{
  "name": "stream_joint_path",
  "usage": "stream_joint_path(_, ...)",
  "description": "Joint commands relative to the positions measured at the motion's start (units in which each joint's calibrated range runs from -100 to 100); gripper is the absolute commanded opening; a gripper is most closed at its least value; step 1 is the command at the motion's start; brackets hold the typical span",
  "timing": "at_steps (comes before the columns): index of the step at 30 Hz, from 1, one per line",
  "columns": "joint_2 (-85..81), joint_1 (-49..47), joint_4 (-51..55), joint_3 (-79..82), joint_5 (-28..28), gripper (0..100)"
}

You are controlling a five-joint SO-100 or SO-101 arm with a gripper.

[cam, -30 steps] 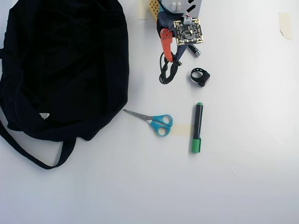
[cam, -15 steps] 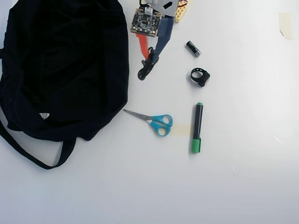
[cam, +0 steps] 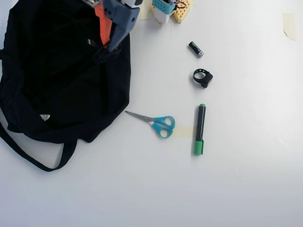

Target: Put the cable into the black bag

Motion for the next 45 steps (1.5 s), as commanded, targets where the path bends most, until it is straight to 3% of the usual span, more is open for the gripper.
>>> stream_joint_path(1, -0.4, 8.0, -3.2, -1.5, 0.3, 2)
stream_joint_path(6, 0.8, 17.9, -13.0, -0.1, 0.3, 2)
stream_joint_path(9, 9.6, 24.4, -19.1, 1.0, 0.3, 2)
stream_joint_path(15, 24.0, 26.5, -25.7, 0.2, 0.1, 2)
stream_joint_path(16, 24.0, 26.5, -25.7, 0.2, 0.0, 4)
stream_joint_path(19, 22.7, 26.5, -24.8, 0.8, 0.1, 23)
stream_joint_path(23, 16.1, 25.9, -19.1, 0.3, 0.0, 25)
stream_joint_path(26, 0.1, 18.7, -10.6, 2.7, -0.2, 25)
stream_joint_path(30, -11.4, -0.9, -8.3, 3.7, -3.0, 24)
stream_joint_path(34, -11.4, -15.4, -8.4, 7.4, -3.1, 2)
stream_joint_path(35, -11.5, -18.3, -8.4, 7.5, -3.1, 2)
stream_joint_path(45, -22.4, -23.3, 1.3, 13.3, -3.1, 2)
